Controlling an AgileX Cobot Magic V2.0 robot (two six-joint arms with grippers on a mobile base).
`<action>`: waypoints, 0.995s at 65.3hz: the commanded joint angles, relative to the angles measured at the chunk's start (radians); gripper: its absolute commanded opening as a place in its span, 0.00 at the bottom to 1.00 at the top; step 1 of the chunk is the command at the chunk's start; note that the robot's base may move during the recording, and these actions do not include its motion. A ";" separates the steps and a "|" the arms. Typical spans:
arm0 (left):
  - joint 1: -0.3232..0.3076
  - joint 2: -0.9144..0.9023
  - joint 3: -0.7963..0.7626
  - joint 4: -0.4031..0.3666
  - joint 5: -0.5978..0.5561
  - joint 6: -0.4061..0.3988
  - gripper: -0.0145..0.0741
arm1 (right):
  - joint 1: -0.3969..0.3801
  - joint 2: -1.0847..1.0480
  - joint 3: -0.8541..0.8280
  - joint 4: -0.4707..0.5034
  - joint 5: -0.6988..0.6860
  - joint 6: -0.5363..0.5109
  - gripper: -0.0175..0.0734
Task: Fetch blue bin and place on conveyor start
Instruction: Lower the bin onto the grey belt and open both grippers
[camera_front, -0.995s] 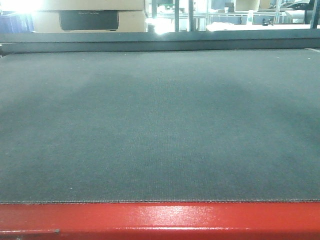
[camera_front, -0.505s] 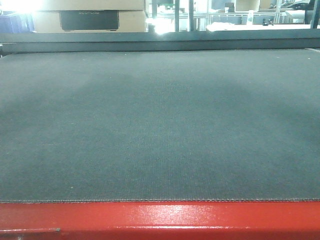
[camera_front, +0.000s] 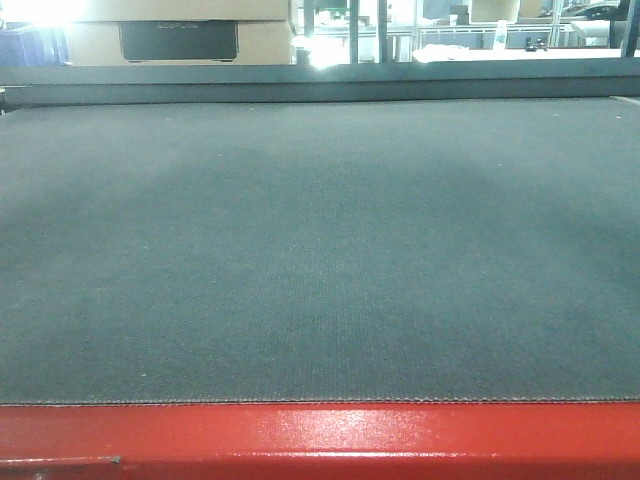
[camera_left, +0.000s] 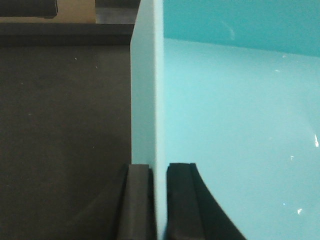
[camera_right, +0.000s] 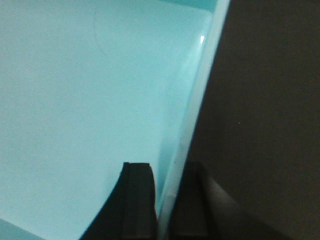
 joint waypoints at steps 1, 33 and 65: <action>0.002 -0.014 -0.009 -0.017 0.016 0.000 0.04 | -0.004 -0.013 -0.004 0.002 0.004 -0.028 0.03; 0.002 -0.012 0.437 -0.021 -0.120 0.000 0.04 | -0.004 0.136 0.235 0.024 -0.108 -0.028 0.03; 0.002 0.156 0.518 -0.023 -0.219 0.000 0.30 | -0.004 0.370 0.250 0.024 -0.172 -0.028 0.44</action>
